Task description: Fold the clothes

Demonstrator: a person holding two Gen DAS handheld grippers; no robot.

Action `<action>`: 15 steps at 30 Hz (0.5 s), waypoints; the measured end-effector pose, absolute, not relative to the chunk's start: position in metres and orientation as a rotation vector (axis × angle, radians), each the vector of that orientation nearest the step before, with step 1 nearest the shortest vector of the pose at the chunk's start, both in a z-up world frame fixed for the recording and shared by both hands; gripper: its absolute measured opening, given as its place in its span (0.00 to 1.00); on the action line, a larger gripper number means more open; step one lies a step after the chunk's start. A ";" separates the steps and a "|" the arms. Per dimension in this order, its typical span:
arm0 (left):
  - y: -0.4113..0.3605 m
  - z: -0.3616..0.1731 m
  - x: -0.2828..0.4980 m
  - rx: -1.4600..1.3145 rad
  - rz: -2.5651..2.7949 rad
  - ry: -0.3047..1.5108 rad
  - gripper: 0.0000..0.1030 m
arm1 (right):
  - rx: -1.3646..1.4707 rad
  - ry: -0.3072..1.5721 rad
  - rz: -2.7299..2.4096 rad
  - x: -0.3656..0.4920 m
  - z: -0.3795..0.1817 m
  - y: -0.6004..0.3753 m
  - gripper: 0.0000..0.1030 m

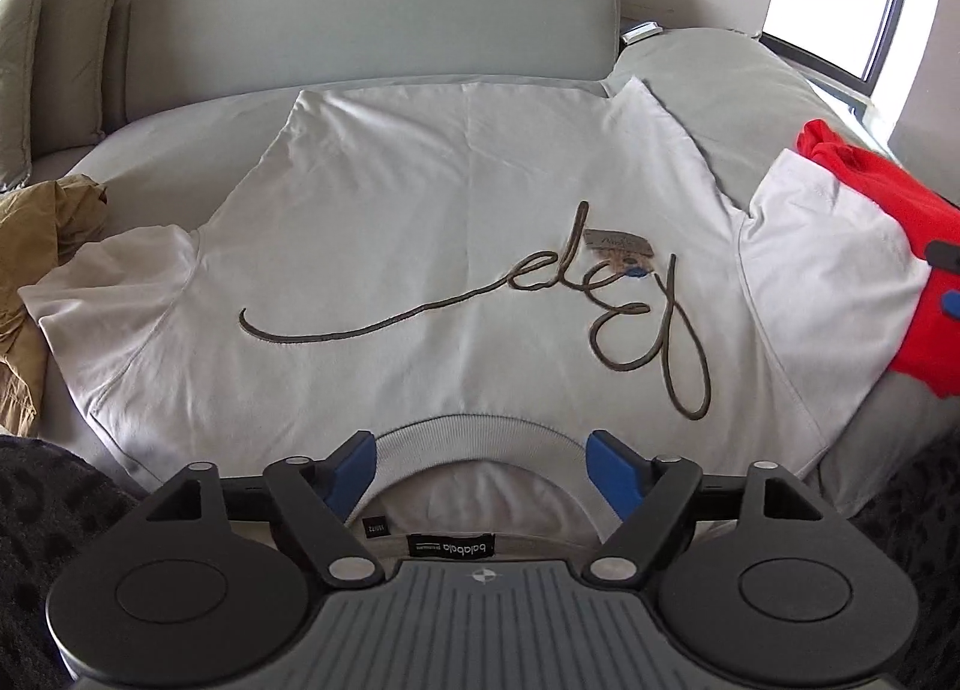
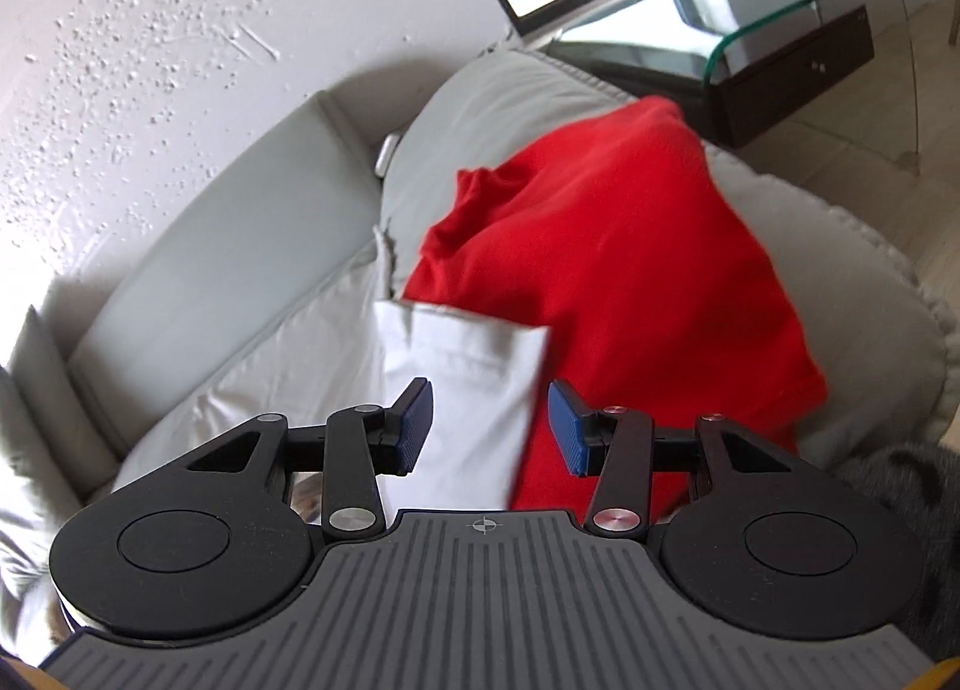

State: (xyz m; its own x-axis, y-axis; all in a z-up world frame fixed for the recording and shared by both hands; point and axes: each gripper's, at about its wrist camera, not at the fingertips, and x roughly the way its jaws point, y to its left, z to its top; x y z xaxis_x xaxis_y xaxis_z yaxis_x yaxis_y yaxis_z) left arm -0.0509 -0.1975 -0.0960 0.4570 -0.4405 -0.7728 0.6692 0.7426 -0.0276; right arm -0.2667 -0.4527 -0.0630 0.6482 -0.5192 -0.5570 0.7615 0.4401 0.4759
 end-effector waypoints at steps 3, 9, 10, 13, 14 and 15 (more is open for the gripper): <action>-0.198 -0.098 -0.050 0.300 -0.692 0.847 0.78 | 0.765 0.343 -0.849 -0.267 -0.065 -0.462 0.58; -0.197 -0.102 -0.048 0.302 -0.689 0.859 0.78 | 0.627 0.372 -0.843 -0.253 -0.073 -0.466 0.57; -0.197 -0.102 -0.048 0.304 -0.691 0.859 0.78 | 0.605 0.377 -0.841 -0.251 -0.074 -0.465 0.57; -0.196 -0.103 -0.047 0.308 -0.689 0.866 0.78 | 0.547 0.399 -0.840 -0.243 -0.077 -0.463 0.54; -0.196 -0.104 -0.047 0.309 -0.688 0.870 0.78 | 0.529 0.417 -0.848 -0.240 -0.078 -0.464 0.48; -0.195 -0.104 -0.047 0.308 -0.688 0.873 0.78 | 0.510 0.435 -0.857 -0.238 -0.080 -0.464 0.44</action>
